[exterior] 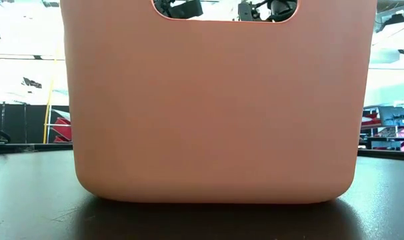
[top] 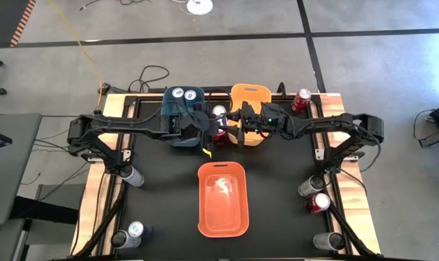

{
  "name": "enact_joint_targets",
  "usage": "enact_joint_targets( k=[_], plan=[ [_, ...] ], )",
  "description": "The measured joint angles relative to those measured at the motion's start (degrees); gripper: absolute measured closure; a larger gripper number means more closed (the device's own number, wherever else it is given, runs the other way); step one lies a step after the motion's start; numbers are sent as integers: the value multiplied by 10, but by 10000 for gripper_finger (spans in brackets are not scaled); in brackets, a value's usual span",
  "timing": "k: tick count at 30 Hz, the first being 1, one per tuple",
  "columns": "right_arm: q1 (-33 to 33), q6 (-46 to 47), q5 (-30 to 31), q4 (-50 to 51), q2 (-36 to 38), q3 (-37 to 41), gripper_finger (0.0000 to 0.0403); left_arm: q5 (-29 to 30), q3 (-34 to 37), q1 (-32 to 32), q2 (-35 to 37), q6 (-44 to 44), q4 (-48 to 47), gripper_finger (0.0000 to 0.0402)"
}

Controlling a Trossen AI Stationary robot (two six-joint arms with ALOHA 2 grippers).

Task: Sort soda cans
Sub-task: Put the top blue soda can into the blue bin

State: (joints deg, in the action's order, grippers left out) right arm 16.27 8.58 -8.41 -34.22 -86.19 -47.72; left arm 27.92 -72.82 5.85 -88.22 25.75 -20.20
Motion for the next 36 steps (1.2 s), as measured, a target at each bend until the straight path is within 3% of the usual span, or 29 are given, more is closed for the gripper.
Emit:
enact_joint_targets(
  k=[3, 9, 13, 18, 25, 33, 36],
  plan=[
    [0, -1, -1, -1, 0, 0, 189, -1, 0, 0, 0, 6, 2, 147],
    [0, 0, -4, -2, 0, 0, 107, -12, 0, 0, 0, 8, 9, 152],
    [0, 0, -5, -2, 0, 0, 92, -23, 0, -1, 0, 8, 15, 152],
    [-2, 0, -8, -5, 0, 0, 105, -22, 0, -3, 0, 13, 21, 152],
    [-2, -2, -8, -11, 0, 0, 174, -14, 0, -2, 0, 8, 29, 152],
    [-1, 0, -8, -21, 0, 1, 177, -11, 0, -2, 0, 0, 32, 144],
    [-1, 0, -6, -32, -1, 1, 177, 32, 0, -5, 4, -15, 36, 129]
  ],
)
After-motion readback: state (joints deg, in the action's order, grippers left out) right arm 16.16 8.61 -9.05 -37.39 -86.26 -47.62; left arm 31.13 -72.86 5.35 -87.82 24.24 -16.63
